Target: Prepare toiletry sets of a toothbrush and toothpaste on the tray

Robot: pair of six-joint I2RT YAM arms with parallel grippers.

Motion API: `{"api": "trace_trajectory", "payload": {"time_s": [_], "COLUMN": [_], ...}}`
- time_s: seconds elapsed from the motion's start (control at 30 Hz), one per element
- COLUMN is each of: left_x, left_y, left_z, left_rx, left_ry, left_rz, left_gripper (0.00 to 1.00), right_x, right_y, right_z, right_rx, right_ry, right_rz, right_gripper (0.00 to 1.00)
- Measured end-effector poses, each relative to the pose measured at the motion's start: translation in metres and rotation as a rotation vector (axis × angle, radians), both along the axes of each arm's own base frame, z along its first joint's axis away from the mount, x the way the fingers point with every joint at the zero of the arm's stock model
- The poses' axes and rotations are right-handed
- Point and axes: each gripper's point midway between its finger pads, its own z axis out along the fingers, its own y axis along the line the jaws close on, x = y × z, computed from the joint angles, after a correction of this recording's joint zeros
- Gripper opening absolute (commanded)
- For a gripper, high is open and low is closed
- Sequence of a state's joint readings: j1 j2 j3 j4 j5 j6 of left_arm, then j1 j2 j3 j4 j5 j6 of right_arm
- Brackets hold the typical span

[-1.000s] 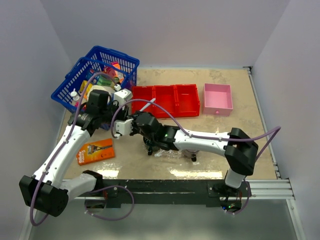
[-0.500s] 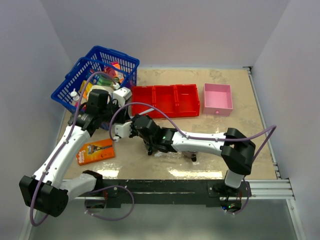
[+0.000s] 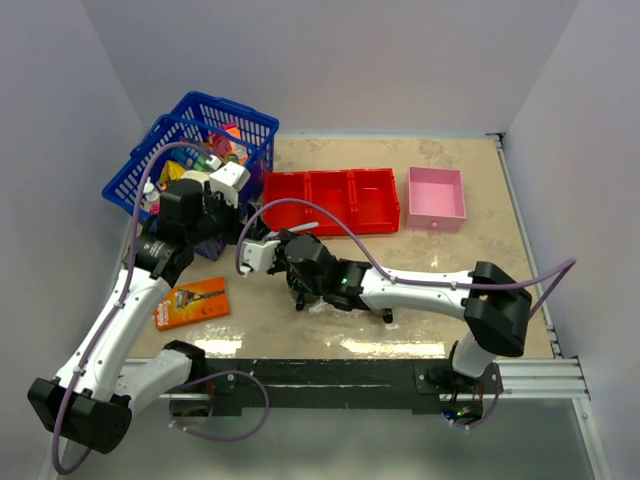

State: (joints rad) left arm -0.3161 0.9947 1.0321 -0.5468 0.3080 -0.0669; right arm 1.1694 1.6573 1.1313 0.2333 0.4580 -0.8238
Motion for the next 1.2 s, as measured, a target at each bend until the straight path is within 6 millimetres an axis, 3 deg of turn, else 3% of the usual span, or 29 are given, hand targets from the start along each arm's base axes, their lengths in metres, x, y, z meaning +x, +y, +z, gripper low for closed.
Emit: {"api": "trace_trajectory", "payload": {"time_s": [0.33, 0.43, 0.57, 0.67, 0.83, 0.93, 1.07, 1.17, 1.2], "left_x": [0.013, 0.019, 0.020, 0.013, -0.003, -0.019, -0.038, -0.039, -0.041], "left_y": [0.007, 0.008, 0.003, -0.013, -0.051, -0.083, -0.124, -0.135, -0.137], "left_z": [0.005, 0.013, 0.026, 0.039, 0.056, 0.065, 0.062, 0.052, 0.049], "left_rx": [0.001, -0.006, -0.017, -0.056, -0.163, -0.208, -0.235, -0.245, -0.251], "left_ry": [-0.030, -0.076, -0.164, -0.232, -0.326, -0.366, -0.352, -0.316, -0.304], "left_rz": [0.075, 0.085, 0.037, -0.072, -0.276, -0.410, -0.593, -0.656, -0.678], "left_gripper": [0.92, 0.92, 0.88, 0.85, 0.87, 0.87, 0.87, 0.79, 0.69], "right_x": [-0.001, -0.001, -0.005, -0.017, -0.044, -0.059, -0.075, -0.083, -0.086], "right_y": [-0.049, -0.069, -0.093, -0.107, -0.107, -0.104, -0.098, -0.097, -0.096], "right_z": [0.018, 0.041, 0.090, 0.125, 0.158, 0.167, 0.166, 0.165, 0.166], "right_rx": [0.122, 0.230, 0.431, 0.601, 0.818, 0.903, 0.945, 0.949, 0.948], "right_ry": [0.073, 0.103, 0.127, 0.165, 0.283, 0.357, 0.443, 0.484, 0.494], "right_rz": [-0.080, -0.105, -0.119, -0.101, -0.007, 0.053, 0.119, 0.145, 0.160], "right_gripper": [0.00, 0.00, 0.00, 0.00, 0.00, 0.00, 0.00, 0.00, 0.00]}}
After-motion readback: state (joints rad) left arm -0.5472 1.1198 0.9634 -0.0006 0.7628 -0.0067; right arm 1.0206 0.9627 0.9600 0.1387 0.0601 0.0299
